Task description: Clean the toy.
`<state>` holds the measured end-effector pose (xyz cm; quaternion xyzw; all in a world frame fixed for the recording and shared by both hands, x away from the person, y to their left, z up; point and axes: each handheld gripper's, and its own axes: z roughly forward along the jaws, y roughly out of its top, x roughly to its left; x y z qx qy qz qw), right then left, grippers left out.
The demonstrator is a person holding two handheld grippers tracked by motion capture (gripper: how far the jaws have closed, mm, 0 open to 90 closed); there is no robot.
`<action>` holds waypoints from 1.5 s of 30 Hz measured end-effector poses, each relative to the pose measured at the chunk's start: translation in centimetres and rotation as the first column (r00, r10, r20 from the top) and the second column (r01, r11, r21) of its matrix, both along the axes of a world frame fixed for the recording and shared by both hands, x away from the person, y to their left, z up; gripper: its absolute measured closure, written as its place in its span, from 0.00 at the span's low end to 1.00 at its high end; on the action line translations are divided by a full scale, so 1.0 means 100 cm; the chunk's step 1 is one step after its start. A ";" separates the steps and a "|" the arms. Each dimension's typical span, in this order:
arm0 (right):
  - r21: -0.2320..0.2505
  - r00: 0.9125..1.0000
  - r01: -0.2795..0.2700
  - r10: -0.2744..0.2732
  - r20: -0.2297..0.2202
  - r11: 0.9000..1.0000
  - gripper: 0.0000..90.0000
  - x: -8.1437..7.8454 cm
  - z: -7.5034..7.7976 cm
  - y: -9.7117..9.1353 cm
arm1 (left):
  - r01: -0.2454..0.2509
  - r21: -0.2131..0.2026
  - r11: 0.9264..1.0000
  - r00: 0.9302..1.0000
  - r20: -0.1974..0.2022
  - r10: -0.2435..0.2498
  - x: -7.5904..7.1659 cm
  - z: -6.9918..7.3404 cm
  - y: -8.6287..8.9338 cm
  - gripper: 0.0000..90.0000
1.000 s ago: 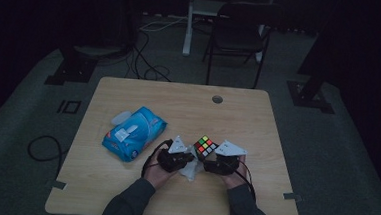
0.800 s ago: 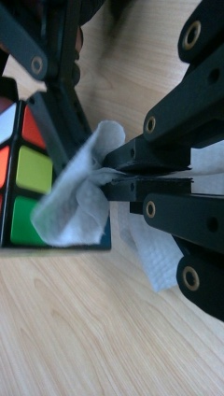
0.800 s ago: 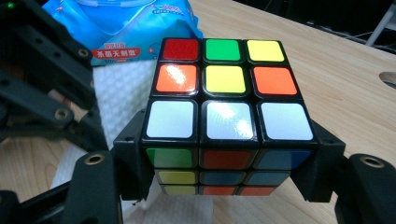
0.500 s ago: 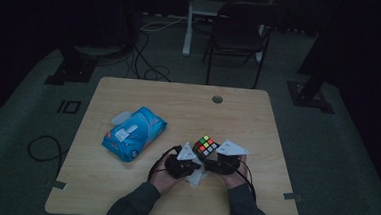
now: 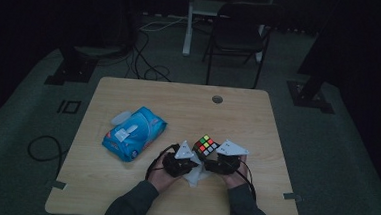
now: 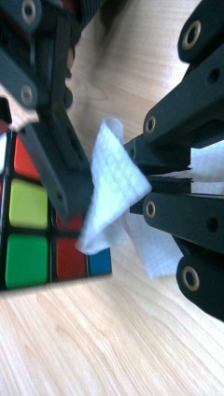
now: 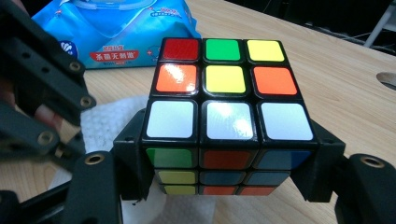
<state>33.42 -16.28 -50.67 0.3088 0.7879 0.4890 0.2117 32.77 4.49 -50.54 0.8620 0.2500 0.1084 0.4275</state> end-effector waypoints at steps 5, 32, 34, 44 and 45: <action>-0.001 1.000 -0.006 0.006 -0.004 1.000 0.38 0.000 0.000 0.001 | -0.021 -0.002 1.000 1.000 0.006 0.021 0.003 0.002 0.006 0.96; -0.028 1.000 -0.027 0.027 -0.013 0.999 0.38 -0.001 -0.003 0.005 | -0.087 -0.138 0.987 0.991 0.087 0.099 0.007 0.046 0.037 0.96; -0.029 0.999 -0.032 0.031 -0.013 0.999 0.38 -0.001 -0.003 0.005 | -0.093 -0.154 0.984 0.990 0.090 0.108 0.008 0.049 0.039 0.97; -0.039 0.998 -0.060 0.059 -0.015 0.997 0.38 -0.003 -0.004 0.011 | -0.106 -0.182 0.978 0.987 0.100 0.126 0.013 0.057 0.041 0.96; -0.040 0.998 -0.062 0.062 -0.014 0.997 0.38 -0.004 -0.003 0.011 | -0.106 -0.182 0.978 0.987 0.100 0.126 0.013 0.057 0.041 0.96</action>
